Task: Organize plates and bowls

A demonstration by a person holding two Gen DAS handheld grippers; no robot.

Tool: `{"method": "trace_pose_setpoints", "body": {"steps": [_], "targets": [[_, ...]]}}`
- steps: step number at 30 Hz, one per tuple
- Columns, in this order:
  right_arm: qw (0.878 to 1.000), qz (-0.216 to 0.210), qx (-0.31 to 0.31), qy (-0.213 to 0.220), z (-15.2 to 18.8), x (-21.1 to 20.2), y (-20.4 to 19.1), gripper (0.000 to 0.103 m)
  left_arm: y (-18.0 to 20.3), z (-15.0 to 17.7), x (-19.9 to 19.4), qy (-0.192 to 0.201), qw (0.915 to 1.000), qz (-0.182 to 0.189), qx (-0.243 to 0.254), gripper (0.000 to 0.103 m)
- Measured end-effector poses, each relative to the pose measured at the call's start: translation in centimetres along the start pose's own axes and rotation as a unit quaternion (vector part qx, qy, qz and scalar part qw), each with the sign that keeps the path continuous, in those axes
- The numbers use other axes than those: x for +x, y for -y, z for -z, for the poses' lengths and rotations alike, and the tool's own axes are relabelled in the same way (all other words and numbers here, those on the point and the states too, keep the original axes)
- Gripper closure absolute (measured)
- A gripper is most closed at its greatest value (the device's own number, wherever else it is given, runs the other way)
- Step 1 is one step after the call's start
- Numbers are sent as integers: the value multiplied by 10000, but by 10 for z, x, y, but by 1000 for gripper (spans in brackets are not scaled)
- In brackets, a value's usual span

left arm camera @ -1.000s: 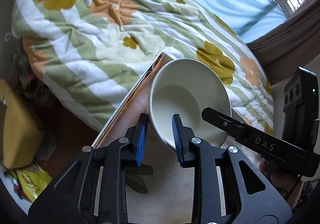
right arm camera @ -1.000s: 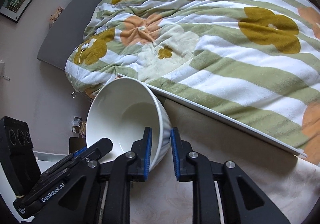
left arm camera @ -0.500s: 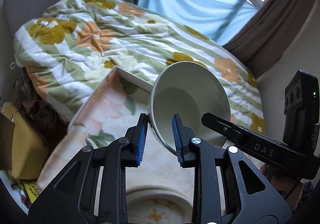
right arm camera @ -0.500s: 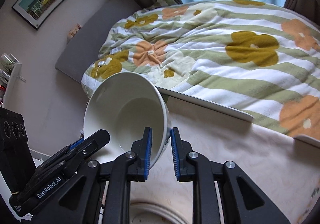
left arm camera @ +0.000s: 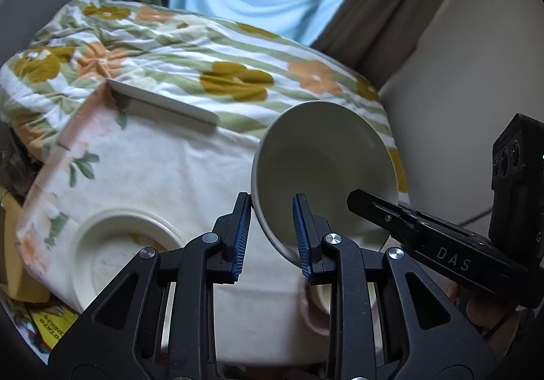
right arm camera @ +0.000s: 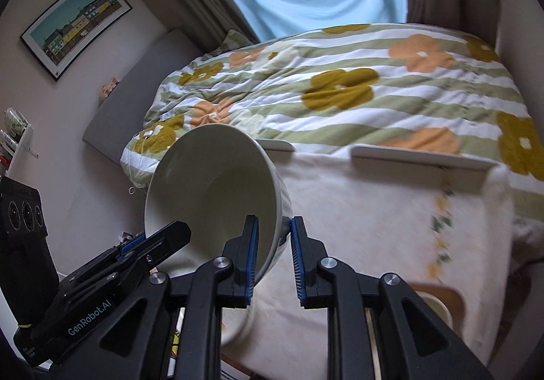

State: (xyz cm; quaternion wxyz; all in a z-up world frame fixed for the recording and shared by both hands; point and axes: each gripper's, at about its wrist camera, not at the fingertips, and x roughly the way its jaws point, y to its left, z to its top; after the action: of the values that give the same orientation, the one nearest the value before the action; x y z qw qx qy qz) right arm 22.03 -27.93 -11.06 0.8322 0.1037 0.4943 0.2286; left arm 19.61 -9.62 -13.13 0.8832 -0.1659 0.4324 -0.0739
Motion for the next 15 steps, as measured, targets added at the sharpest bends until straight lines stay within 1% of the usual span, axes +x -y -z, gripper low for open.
{"method": "trace_pose_setpoints", "body": {"steps": [4, 8, 11, 13, 15], "targets": [[9996, 187, 197, -43, 29, -22, 36, 86, 38, 34, 16, -366, 9990, 220, 162, 80], [9983, 389, 398, -195, 56, -29, 70, 86, 63, 62, 38, -756, 9961, 288, 345, 80], [9964, 553, 539, -340, 72, -30, 91, 86, 76, 79, 58, -1202, 9915, 378, 336, 80], [9951, 642, 586, -480, 82, -26, 101, 86, 79, 83, 68, -1336, 9897, 363, 363, 80], [9943, 657, 620, -572, 89, -22, 109, 86, 82, 88, 76, -1451, 9881, 248, 448, 80]]}}
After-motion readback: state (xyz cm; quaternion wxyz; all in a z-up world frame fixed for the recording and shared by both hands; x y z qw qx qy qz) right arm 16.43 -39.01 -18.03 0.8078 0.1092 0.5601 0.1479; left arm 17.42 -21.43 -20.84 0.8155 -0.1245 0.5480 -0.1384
